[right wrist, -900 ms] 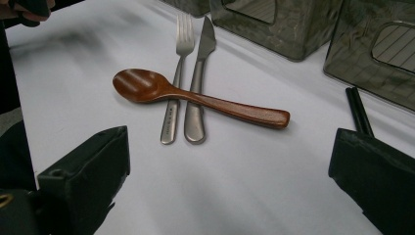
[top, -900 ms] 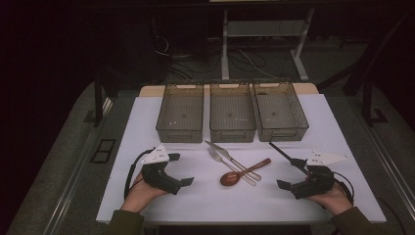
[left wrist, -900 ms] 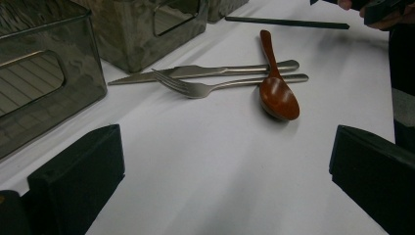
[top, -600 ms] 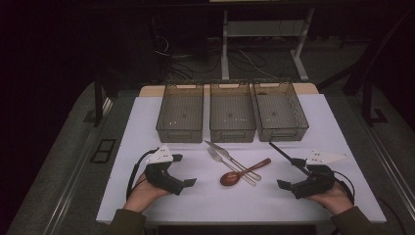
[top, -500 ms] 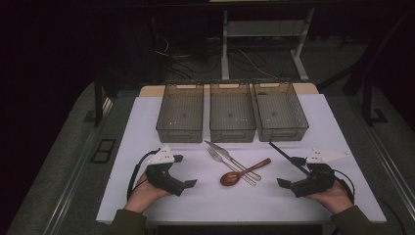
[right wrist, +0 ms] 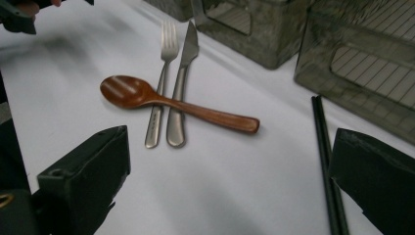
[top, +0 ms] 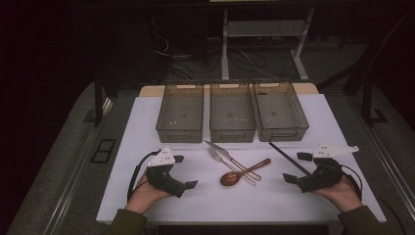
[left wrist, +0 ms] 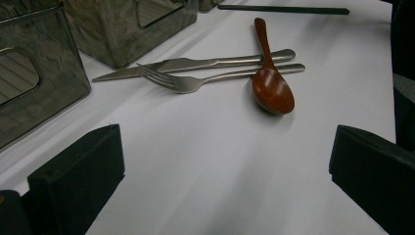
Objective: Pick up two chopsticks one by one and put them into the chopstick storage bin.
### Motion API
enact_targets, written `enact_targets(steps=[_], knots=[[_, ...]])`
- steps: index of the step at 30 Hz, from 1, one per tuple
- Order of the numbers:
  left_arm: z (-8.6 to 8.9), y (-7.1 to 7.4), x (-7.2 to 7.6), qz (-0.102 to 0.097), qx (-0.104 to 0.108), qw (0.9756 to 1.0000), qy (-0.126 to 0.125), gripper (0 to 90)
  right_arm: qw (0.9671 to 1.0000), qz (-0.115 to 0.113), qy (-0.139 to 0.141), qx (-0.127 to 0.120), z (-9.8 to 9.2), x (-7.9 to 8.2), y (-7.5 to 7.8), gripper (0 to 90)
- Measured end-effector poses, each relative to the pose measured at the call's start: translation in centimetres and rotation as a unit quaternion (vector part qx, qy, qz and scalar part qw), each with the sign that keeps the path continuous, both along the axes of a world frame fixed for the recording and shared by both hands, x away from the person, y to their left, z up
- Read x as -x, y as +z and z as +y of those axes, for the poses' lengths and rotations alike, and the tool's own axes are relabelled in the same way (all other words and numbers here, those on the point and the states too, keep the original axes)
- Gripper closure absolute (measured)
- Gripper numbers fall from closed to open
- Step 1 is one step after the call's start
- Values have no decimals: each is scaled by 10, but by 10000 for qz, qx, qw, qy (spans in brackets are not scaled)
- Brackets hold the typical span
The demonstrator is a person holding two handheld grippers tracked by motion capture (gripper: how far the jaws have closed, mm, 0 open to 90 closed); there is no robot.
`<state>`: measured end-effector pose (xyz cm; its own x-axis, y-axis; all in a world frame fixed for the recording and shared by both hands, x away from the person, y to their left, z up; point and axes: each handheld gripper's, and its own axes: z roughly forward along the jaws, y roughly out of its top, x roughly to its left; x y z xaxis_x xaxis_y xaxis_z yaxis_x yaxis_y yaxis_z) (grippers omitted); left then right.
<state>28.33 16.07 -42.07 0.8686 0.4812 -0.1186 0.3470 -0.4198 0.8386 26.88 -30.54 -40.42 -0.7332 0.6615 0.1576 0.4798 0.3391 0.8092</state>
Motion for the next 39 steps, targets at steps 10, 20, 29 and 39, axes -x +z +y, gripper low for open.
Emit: enact_targets(steps=[10, 20, 29, 39], knots=[[2, 0, 1, -27, 84, 9999, 49, 0, 9999, -62, -123, -87, -7, -12, 6, 13], [4, -2, 4, -16, 112, 9999, 69, 0, 9997, 13, -193, 128, -13, -25, 3, 15], [2, -4, 3, 21, 73, 10000, 51, 0, 9992, 80, -284, 254, -28, -28, -3, 23], [3, -6, 4, 66, 26, 10000, 46, 0, 9982, 212, -348, 436, -41, -26, -9, 63]])
